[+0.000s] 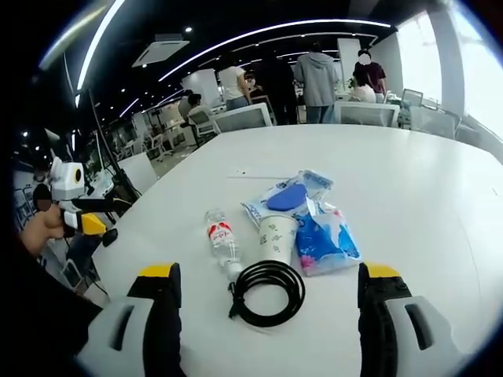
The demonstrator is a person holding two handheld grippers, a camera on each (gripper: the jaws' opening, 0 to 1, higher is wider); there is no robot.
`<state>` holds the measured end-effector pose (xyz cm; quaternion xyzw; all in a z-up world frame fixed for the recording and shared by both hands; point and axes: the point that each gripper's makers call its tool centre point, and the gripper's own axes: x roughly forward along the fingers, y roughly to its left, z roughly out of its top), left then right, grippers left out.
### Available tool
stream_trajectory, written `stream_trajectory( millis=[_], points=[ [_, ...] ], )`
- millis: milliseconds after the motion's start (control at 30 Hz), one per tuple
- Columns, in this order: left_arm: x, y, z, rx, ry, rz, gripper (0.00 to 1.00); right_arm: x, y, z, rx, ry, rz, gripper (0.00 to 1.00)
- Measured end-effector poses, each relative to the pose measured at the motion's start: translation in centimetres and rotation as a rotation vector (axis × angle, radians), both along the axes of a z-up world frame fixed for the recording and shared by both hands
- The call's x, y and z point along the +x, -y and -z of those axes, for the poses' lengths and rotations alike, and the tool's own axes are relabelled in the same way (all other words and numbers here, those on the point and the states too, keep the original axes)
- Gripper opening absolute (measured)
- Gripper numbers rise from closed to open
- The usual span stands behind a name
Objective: Arrange the tabletop items into an orderly group along one side of the table until the central work area is clear of visible clutter.
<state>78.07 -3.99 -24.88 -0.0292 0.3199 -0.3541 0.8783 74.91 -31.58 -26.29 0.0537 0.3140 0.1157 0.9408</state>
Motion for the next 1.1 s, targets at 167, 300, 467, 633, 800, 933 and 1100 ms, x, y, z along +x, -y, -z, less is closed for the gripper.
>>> stream_trajectory(
  millis=[167, 300, 467, 633, 800, 933, 1100],
  points=[
    [0.0, 0.0, 0.0, -0.003, 0.001, 0.001, 0.99, 0.0, 0.0, 0.1, -0.001, -0.003, 0.001, 0.90],
    [0.0, 0.1, 0.0, -0.006, 0.000, 0.003, 0.99, 0.0, 0.0, 0.2, -0.004, -0.007, 0.001, 0.89],
    [0.0, 0.2, 0.0, -0.007, 0.000, 0.005, 0.99, 0.0, -0.1, 0.6, -0.010, -0.011, -0.002, 0.89],
    [0.0, 0.3, 0.0, -0.011, 0.003, 0.010, 0.99, 0.5, -0.3, 0.8, -0.043, -0.008, -0.020, 0.88],
    [0.0, 0.3, -0.1, -0.010, 0.005, 0.011, 0.99, 0.7, -0.6, 1.0, -0.050, -0.011, -0.031, 0.86],
    [0.0, 0.2, -0.1, -0.011, 0.007, 0.008, 0.99, 1.0, -1.0, 1.0, -0.051, -0.010, -0.042, 0.85],
    [0.0, 0.3, -0.1, -0.009, 0.007, 0.009, 0.99, 1.3, -1.7, 1.5, -0.042, -0.023, -0.074, 0.77]
  ],
)
